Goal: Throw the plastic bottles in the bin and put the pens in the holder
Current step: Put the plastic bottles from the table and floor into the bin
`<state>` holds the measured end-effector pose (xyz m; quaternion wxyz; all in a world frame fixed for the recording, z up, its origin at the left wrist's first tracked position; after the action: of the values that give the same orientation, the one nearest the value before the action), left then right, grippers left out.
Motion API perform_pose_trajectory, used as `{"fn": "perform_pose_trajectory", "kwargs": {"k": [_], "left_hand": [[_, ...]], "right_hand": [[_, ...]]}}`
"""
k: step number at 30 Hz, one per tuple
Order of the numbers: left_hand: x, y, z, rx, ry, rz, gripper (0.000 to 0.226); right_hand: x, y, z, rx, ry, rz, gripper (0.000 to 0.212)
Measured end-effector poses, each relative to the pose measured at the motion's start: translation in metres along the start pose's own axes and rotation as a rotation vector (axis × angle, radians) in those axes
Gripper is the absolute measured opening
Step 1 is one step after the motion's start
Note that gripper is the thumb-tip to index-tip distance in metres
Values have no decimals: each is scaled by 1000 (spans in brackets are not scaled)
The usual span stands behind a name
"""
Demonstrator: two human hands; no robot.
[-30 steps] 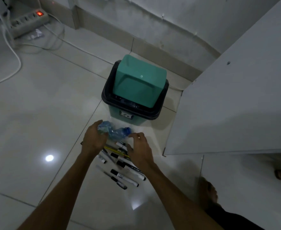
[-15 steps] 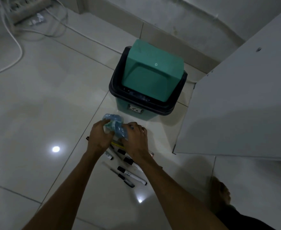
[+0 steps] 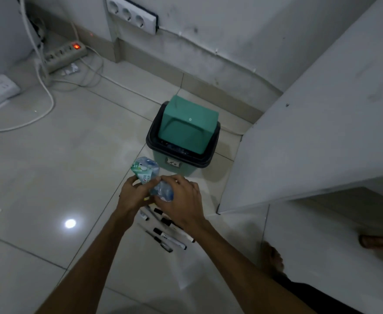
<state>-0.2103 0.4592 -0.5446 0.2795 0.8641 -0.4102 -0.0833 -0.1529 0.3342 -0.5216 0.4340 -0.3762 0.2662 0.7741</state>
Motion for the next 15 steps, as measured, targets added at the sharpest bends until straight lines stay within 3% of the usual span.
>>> {"fn": "perform_pose_trajectory", "kwargs": {"k": [6,11,13,15], "left_hand": [[15,23,-45,76,135,-26,39],[34,26,-69,127,238,-25,25],[43,20,-73,129,276,-60,35],[53,12,-73,119,316,-119,58]], "right_hand": [[-45,1,15,-73,11,-75,50],[-86,-9,-3,35,-91,-188,45],[-96,-16,-17,97,-167,-219,45],[-100,-23,-32,160,-241,-218,46]]}}
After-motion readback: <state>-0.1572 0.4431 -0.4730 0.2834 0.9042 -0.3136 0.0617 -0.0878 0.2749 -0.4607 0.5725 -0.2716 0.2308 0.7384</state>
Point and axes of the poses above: each hand's wrist, its own y-axis away from the middle knuckle, its own x-axis out of the palm, z = x × y, the point moved 4 cm from there along -y, towards the middle knuckle, and after that the axes turned 8 degrees about x, right-handed, at the moved point
